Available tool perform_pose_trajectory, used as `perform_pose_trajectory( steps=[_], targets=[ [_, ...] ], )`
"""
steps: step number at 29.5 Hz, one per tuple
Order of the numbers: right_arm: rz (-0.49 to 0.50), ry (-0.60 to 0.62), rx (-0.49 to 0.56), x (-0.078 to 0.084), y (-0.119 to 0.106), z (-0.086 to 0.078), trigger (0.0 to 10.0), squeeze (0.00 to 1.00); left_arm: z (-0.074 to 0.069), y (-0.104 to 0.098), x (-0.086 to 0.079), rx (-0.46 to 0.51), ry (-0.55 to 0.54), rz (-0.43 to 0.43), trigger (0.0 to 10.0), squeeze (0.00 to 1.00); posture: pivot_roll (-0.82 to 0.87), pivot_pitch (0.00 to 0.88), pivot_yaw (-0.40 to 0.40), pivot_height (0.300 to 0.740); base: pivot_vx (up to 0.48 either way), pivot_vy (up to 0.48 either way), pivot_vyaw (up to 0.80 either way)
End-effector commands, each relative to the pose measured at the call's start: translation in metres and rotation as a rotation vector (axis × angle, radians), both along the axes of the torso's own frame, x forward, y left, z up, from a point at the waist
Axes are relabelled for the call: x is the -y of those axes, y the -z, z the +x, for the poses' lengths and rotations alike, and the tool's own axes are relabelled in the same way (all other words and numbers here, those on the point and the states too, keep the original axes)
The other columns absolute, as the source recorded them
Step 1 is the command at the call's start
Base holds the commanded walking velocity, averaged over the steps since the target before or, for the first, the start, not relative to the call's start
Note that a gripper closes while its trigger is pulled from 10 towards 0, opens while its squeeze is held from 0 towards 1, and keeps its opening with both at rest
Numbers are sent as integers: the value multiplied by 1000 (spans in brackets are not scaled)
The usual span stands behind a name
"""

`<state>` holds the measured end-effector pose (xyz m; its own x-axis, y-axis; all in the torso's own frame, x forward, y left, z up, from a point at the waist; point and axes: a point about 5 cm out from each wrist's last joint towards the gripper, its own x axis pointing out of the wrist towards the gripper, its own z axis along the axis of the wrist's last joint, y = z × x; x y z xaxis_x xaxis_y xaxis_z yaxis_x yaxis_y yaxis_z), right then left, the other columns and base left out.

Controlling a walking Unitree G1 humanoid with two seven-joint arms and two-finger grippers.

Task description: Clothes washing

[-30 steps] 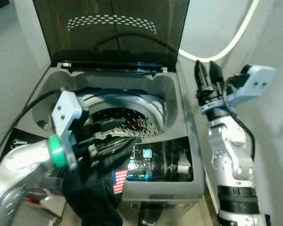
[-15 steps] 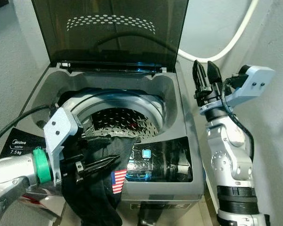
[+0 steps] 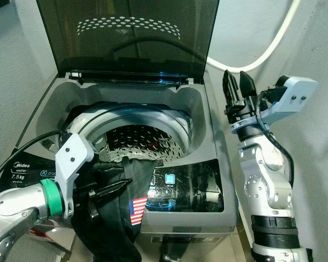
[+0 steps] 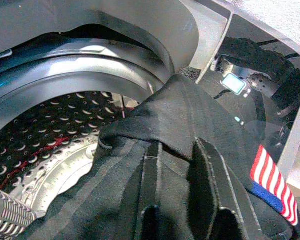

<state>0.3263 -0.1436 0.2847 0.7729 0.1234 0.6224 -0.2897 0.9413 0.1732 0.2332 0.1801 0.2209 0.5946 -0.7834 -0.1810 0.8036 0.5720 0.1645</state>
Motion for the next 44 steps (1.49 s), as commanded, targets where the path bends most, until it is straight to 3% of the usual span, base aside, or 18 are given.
perform_pose_trajectory(
  steps=[1, 9, 11, 13, 16, 17, 18, 19, 20, 25, 26, 29, 31, 35, 36, 40, 42, 44],
  targets=[
    [8, 5, -6, 2, 3, -1, 10000, 0, 0, 11, 0, -51, -1, 12, 0, 0, 19, 105, 16, 740, 0, 0, 0],
    [10, 5, -4, 2, 3, 0, 10000, 0, 5, 10, -1, -10, -24, 8, 0, 0, 14, 102, 17, 740, 0, 0, 0],
    [10, 6, -5, 2, 3, 0, 10000, 0, 15, 4, 0, 64, -69, -6, 0, 0, 16, 100, 15, 740, 0, 0, 0],
    [11, 4, -4, 1, 2, 1, 10000, 0, 35, -7, 3, 179, -154, -27, 0, 0, 18, 99, 12, 740, 0, 0, 0],
    [11, 3, -3, 1, 2, 1, 10000, 0, 40, -11, 4, 207, -178, -36, 0, 0, 18, 99, 12, 740, 0, 0, 0],
    [12, 1, -2, 1, 2, 1, 10000, 0, 49, -19, 5, 260, -212, -52, 0, 0, 11, 98, 10, 740, 0, 0, 0],
    [13, 0, -1, 0, 1, 2, 10000, 0, 66, -37, 8, 363, -262, -98, 10000, 0, 11, 98, 8, 740, 0, 0, 0],
    [13, -1, 0, 0, 1, 2, 10000, 0, 77, -52, 12, 442, -290, -121, 10000, 0, 11, 98, 8, 740, 0, 0, 0],
    [13, -1, 0, 0, 1, 2, 10000, 0, 77, -52, 12, 442, -290, -121, 10000, 0, 11, 98, 8, 740, 0, 0, 0],
    [13, -3, 3, -1, 0, 2, 10000, 0, 108, -98, 27, 667, -341, -147, 10000, 0, -5, 103, 5, 740, 0, 0, 0],
    [13, -3, 3, -1, 0, 2, 10000, 0, 108, -98, 27, 667, -341, -147, 10000, 0, -5, 103, 5, 740, 0, 0, 0],
    [11, 0, 6, -1, -1, 0, 10000, 0, 123, -138, 39, 804, -355, -164, 10000, 0, -21, 105, 16, 740, 0, 0, 0],
    [11, 1, 7, -1, -1, 0, 10000, 0, 124, -144, 40, 823, -357, -171, 10000, 0, -21, 105, 16, 740, 0, 0, 0],
    [11, 28, 7, 3, 1, -5, 10000, 0, 124, -143, 53, 767, -217, -147, 10000, 0, -45, 101, 43, 740, 0, 0, 0],
    [15, 48, 5, 8, 3, -7, 10000, 0, 111, -121, 57, 702, -105, -126, 10000, 1000, -50, 102, 47, 740, 0, 0, 0],
    [16, 54, 3, 9, 4, -8, 10000, 0, 100, -103, 56, 648, -43, -105, 10000, 1000, -42, 98, 45, 740, 0, 0, 0],
    [11, 38, -1, 7, 5, -5, 10000, 0, 82, -83, 47, 567, 19, -84, 10000, 1000, -11, 96, 27, 740, 0, 0, 0],
    [9, 31, -3, 6, 5, -4, 10000, 0, 74, -76, 44, 537, 48, -77, 10000, 1000, -4, 95, 22, 740, 0, 0, 0]
  ],
)
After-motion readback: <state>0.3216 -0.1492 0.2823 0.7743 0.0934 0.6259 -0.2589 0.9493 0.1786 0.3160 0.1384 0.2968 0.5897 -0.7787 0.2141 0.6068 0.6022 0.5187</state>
